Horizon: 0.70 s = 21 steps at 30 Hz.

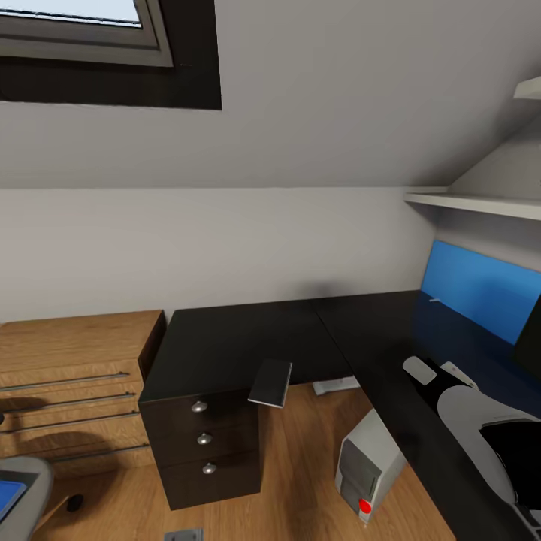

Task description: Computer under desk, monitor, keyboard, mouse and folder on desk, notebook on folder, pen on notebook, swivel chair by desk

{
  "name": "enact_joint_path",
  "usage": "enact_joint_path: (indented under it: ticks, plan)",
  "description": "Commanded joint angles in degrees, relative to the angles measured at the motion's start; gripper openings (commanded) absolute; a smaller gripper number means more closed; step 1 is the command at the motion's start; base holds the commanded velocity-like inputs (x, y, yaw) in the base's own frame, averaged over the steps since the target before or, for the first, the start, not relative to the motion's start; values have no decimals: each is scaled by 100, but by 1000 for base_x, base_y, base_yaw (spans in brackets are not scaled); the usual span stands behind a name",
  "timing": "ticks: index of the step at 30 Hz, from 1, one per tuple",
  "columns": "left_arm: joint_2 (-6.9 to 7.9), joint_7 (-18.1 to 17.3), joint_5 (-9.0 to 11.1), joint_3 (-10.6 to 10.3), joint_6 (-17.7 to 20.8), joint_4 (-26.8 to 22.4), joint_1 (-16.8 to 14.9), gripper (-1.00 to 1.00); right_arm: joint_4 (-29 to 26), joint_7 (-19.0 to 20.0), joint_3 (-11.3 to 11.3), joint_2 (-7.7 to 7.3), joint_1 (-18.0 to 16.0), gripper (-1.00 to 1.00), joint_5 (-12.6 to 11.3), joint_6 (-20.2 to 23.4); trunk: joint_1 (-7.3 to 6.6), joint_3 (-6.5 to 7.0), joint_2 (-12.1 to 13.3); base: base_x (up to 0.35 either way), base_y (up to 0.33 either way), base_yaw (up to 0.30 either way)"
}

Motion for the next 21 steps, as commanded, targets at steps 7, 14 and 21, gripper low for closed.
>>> enact_joint_path:
  ticks: [7, 14, 21]
  plan:
    - [6, 32, 58, -49, -27, -6, -6, 100, -5, -15, 38, -1, -3, -100, -79, -54, 154, -126, -286, 0, 0, -146]
    - [6, 29, 60, -53, -27, -6, -6, 100, -5, -15, 42, 6, -3, -100, -72, -57, 220, -171, -407, 0, 0, -136]
    - [6, -10, 52, -69, -27, -6, -6, 100, -5, 21, 46, 13, -3, -100, -62, -70, 220, -171, -407, 0, 0, -8]
